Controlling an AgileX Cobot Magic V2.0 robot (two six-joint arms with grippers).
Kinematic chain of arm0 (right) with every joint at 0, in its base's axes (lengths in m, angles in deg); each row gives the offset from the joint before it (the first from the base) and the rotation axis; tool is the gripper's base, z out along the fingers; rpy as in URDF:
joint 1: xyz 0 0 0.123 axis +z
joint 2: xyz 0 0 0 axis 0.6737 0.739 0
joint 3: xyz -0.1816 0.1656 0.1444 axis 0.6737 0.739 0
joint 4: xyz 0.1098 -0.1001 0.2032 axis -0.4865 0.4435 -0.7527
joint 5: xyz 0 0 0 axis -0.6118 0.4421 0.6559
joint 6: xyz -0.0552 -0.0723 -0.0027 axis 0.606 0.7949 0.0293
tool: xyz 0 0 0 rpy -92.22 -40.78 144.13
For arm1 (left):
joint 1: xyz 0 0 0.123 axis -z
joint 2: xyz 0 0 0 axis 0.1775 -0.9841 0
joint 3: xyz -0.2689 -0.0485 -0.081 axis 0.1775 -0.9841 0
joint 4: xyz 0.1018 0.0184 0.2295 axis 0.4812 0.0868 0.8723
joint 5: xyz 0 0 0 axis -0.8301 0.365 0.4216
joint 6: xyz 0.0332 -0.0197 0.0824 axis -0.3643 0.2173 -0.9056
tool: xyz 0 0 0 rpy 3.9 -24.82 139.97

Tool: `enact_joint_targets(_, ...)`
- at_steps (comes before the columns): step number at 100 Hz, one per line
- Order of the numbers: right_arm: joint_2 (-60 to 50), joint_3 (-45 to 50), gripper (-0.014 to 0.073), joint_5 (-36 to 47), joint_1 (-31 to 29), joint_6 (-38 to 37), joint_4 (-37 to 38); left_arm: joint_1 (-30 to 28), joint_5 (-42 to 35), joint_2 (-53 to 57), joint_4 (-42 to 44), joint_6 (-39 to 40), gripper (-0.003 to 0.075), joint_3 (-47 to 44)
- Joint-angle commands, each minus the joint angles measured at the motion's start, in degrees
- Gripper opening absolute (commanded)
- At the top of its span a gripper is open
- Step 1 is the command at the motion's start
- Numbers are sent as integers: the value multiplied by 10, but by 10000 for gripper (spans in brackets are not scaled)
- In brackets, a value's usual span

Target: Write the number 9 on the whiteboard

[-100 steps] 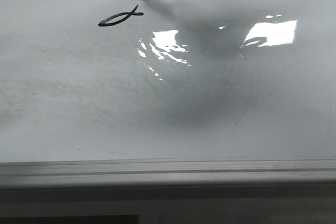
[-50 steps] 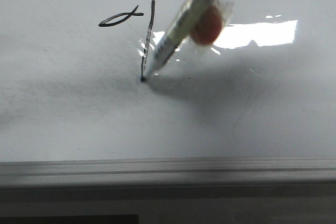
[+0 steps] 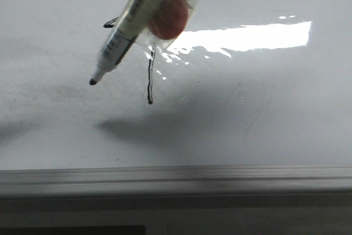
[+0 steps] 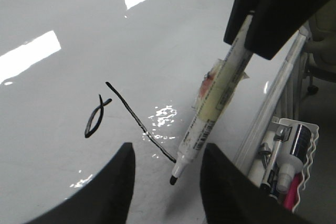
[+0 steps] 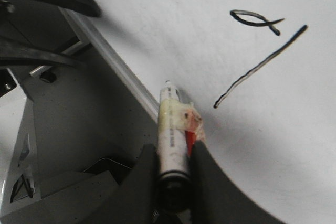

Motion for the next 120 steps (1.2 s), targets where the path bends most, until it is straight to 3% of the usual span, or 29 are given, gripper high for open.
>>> enact_joint_targets(1, -12, -23, -64, 34, 5, 4, 11, 4, -62, -25, -3, 5, 277, 18)
enact_joint_targets(27, 3, -25, -64, 36, 6, 4, -10, 4, -139, -87, 38, 5, 277, 18)
enact_joint_targets(87, 13, -25, -64, 49, 6, 4, -65, 4, -140, -141, 98, 5, 267, 18)
enact_joint_targets(97, 13, -25, -64, 49, 6, 4, -65, 4, -140, -141, 98, 5, 209, 18)
enact_joint_targets(113, 13, -25, -64, 57, 6, 4, -68, 4, -137, -141, 98, 5, -22, 18)
enact_joint_targets(120, 13, -25, -64, 58, 6, 4, -70, 4, -137, -141, 98, 5, -20, 18)
